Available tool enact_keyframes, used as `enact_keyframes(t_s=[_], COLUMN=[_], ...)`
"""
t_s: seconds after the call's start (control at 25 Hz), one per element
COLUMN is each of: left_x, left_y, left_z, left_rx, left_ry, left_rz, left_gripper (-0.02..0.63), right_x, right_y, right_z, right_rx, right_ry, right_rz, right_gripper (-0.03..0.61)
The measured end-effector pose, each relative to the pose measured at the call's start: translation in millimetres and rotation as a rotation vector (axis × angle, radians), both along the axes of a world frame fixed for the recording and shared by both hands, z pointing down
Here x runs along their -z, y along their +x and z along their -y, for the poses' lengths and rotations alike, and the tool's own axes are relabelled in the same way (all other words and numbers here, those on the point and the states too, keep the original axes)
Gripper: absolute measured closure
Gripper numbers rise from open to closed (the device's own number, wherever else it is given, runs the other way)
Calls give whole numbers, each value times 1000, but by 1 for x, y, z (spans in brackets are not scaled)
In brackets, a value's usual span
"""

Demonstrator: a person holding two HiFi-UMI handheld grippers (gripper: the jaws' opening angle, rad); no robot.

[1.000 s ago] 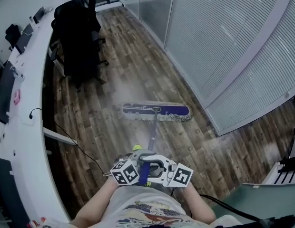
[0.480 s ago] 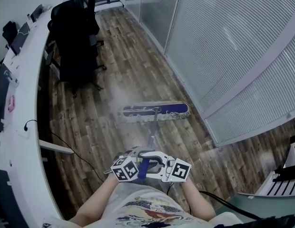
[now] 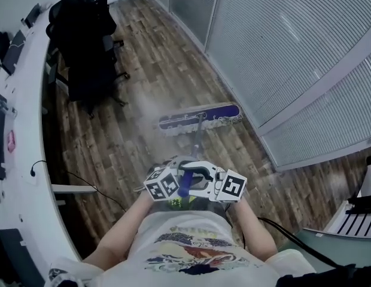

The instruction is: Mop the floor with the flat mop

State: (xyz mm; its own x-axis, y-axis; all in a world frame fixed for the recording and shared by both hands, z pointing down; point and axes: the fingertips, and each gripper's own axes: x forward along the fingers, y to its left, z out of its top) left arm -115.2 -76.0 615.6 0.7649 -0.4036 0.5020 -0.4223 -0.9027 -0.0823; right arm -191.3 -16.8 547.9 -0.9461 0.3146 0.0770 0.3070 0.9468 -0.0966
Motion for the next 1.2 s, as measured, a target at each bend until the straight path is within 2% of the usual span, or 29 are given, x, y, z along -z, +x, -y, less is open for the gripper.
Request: enact_keyframes(t_s=[0.16, 0.36, 0.64, 0.88, 1.2], left_x=[-3, 16, 26, 14, 9], left_y=[-4, -20, -5, -4, -18], left_z=[39, 94, 155, 134, 62], left_rx=[15, 77, 67, 6, 23], left_ry=[4, -12, -17, -17, -15], left_rz=[-14, -93, -79, 25, 11], left_gripper=[397, 397, 397, 405, 407], right_x=[0, 15, 26, 18, 14], right_y=[-5, -19, -4, -3, -17], right_z=[37, 90, 152, 135, 62], right_rx=[14, 9, -16, -18, -12], right_ry=[22, -11, -50, -66, -58], right_rz=[20, 48, 38, 12, 1], right_gripper=[321, 322, 322, 321, 321])
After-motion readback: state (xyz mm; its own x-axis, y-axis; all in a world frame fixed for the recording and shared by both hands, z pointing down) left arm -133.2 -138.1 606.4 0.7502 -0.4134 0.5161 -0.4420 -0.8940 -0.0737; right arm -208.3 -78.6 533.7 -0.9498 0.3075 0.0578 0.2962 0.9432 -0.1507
